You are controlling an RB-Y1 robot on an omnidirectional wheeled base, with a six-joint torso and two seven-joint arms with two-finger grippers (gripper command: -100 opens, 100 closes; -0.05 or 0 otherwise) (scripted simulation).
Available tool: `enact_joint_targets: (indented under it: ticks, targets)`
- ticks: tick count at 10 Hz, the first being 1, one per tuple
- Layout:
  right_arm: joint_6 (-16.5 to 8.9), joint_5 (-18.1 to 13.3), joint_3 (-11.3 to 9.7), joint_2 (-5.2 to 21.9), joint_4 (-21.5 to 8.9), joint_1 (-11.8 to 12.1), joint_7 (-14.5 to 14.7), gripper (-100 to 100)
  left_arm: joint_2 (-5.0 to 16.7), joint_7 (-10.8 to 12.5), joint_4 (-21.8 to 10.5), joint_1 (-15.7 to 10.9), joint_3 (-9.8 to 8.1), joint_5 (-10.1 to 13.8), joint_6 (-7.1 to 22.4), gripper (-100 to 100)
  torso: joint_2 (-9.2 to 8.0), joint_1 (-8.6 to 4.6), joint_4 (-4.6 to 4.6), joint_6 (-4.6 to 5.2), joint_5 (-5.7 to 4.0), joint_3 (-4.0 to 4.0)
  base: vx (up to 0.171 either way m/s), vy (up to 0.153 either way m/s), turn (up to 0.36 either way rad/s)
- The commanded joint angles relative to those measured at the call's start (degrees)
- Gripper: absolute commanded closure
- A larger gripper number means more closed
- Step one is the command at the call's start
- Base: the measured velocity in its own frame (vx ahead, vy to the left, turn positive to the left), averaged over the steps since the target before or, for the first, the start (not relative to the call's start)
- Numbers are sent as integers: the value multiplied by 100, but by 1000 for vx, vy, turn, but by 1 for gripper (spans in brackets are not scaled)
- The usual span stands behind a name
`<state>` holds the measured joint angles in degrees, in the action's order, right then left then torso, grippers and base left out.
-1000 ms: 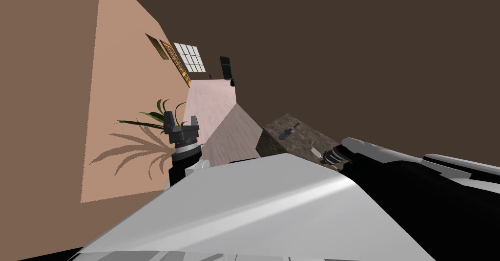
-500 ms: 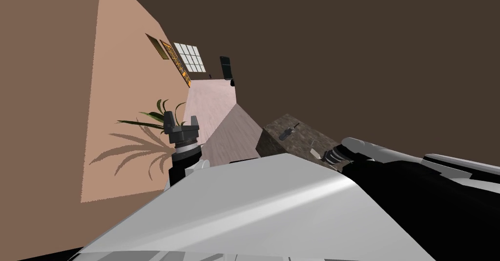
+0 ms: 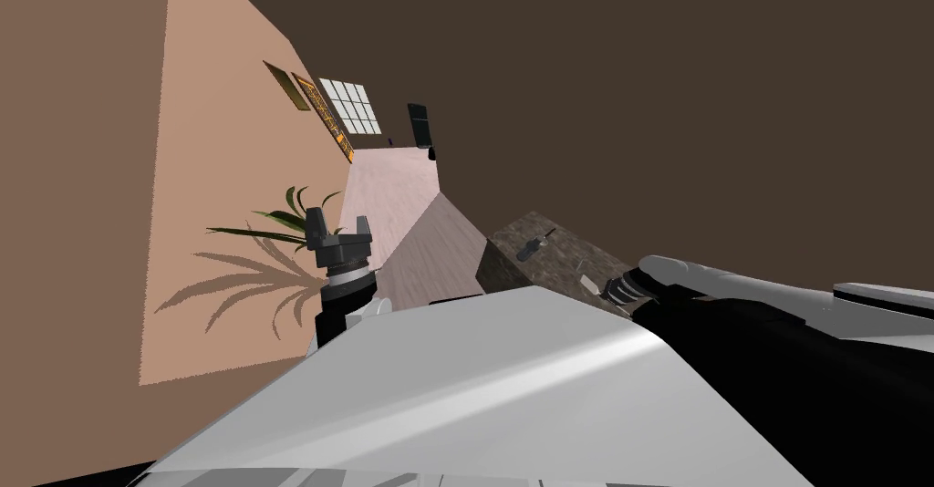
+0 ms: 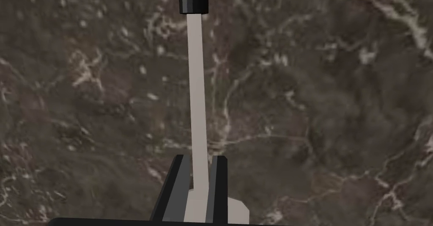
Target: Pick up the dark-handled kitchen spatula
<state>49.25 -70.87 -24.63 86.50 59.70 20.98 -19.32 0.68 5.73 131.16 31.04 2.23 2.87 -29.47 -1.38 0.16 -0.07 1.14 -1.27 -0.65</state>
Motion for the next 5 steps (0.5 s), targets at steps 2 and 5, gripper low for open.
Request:
enact_joint_targets:
  ticks: [2,5]
  targets:
    - [-399,173,-153,283,490,195,-217,100,0,0,0,0,0,0,0,0,-6,2,0,11,12,-3,-9,-39,-20]
    - [-702,343,-275,536,984,385,-391,100,0,0,0,0,0,0,0,0,-9,-15,3,8,-2,-6,-3,-41,-15]
